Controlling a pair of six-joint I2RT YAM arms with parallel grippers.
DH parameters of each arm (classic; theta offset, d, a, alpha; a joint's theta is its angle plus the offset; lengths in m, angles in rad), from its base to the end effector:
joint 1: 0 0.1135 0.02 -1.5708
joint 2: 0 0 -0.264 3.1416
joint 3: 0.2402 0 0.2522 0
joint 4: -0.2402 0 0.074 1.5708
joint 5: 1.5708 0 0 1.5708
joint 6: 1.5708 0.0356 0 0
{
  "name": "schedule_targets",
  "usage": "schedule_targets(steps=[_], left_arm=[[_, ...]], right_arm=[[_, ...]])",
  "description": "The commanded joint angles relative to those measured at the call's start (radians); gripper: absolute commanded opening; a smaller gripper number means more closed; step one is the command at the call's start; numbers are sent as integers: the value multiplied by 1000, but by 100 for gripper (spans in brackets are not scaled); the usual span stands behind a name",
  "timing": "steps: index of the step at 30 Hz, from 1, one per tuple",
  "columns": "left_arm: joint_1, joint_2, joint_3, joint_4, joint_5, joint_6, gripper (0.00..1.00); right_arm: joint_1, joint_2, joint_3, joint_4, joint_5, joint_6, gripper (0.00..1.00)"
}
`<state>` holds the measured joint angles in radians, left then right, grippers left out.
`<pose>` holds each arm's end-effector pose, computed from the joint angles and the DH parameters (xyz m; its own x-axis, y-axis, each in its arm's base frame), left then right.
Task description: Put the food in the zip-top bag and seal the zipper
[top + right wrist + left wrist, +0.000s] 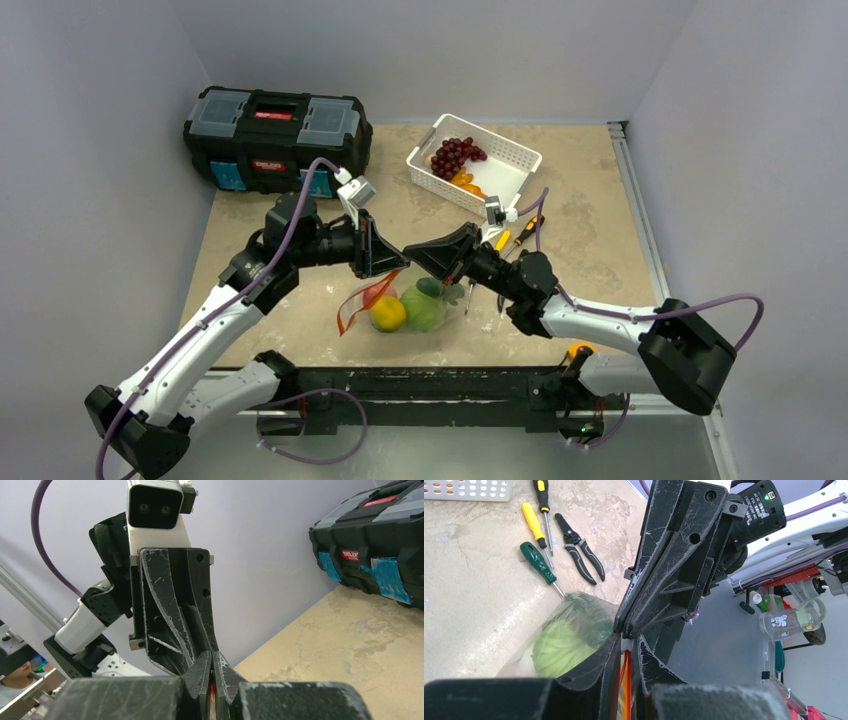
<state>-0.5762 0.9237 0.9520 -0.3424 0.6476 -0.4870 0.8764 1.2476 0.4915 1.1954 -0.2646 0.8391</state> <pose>0.1572 -0.1277 0.3594 -0.6575 -0.0179 -0.7533 0.6880 0.3935 -0.6098 0.1551 0.2008 0.2855 -0.4827 0.5426 -0.6874 -0.7992 0.0480 0.5991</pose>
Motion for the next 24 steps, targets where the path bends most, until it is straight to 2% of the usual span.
schedule_targets(steps=[1,8,20,24], left_arm=[[4,-4,4,-18,1,43,0],[4,-3,32,-159,-22,145,0],[4,-87,-10,-226,-34,187,0],[5,-99,12,-252,-41,200,0]], right_arm=[[0,-37,-9,23,77,-21,0],[1,-21,-9,53,76,-8,0],[0,-20,-16,59,68,-10,0],[-14,36,80,1,-170,-75,0]])
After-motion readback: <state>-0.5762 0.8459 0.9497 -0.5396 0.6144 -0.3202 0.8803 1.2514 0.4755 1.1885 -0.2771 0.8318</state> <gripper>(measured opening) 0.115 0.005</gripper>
